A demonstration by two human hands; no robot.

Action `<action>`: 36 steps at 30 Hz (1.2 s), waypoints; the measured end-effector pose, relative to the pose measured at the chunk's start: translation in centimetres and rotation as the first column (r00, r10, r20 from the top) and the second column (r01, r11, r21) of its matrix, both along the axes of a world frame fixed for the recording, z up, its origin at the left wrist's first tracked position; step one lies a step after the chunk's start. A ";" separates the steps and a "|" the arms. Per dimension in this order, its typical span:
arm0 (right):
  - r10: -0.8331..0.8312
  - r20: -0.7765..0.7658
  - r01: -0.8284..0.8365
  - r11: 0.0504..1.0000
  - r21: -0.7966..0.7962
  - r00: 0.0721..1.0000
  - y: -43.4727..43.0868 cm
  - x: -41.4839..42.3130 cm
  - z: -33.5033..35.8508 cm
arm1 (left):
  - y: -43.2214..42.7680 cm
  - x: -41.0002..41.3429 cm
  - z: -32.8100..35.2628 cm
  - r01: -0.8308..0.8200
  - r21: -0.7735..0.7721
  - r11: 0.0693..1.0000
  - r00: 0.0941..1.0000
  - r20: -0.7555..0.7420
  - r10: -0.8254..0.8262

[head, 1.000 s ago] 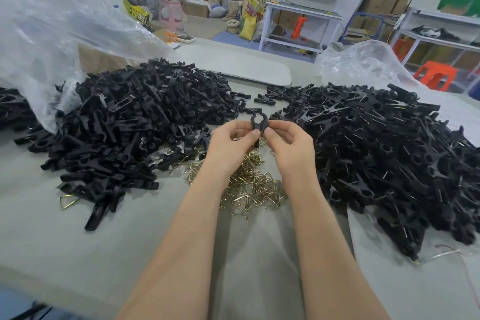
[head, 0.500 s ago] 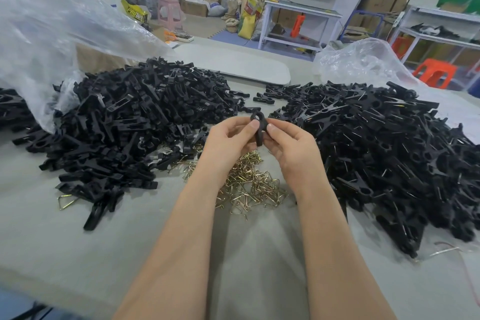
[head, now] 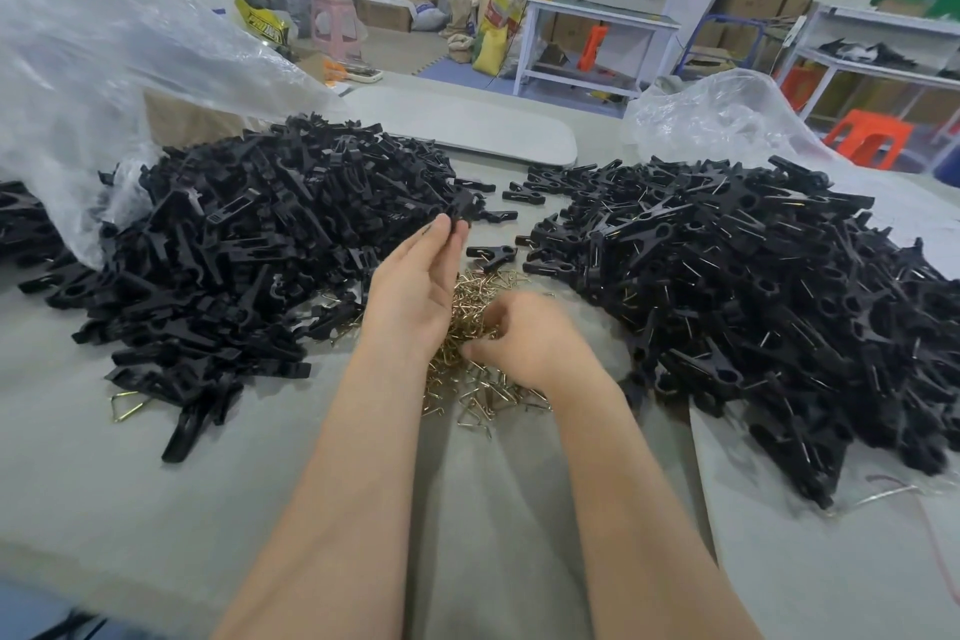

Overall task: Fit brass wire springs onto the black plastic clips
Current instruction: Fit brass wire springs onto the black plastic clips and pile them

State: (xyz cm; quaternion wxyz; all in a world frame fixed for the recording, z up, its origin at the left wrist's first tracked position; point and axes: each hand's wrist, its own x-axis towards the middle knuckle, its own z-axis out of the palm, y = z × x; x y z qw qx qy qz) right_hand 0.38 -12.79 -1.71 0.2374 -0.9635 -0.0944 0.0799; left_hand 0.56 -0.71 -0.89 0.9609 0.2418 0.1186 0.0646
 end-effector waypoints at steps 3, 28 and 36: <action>-0.073 0.110 0.060 0.991 0.121 0.991 0.0 0.1 0.0 | -0.1 0.0 0.1 0.019 -0.023 1.000 1.000 -0.017 -0.020; -0.254 0.176 0.104 0.799 0.592 0.951 -1.4 0.8 0.5 | -0.5 0.2 -0.3 0.106 0.152 0.983 0.994 -0.026 -0.103; -0.079 0.334 -0.040 0.941 0.335 0.939 -1.2 0.5 0.4 | -0.6 -0.3 0.5 0.111 0.030 0.993 0.991 -0.083 -0.108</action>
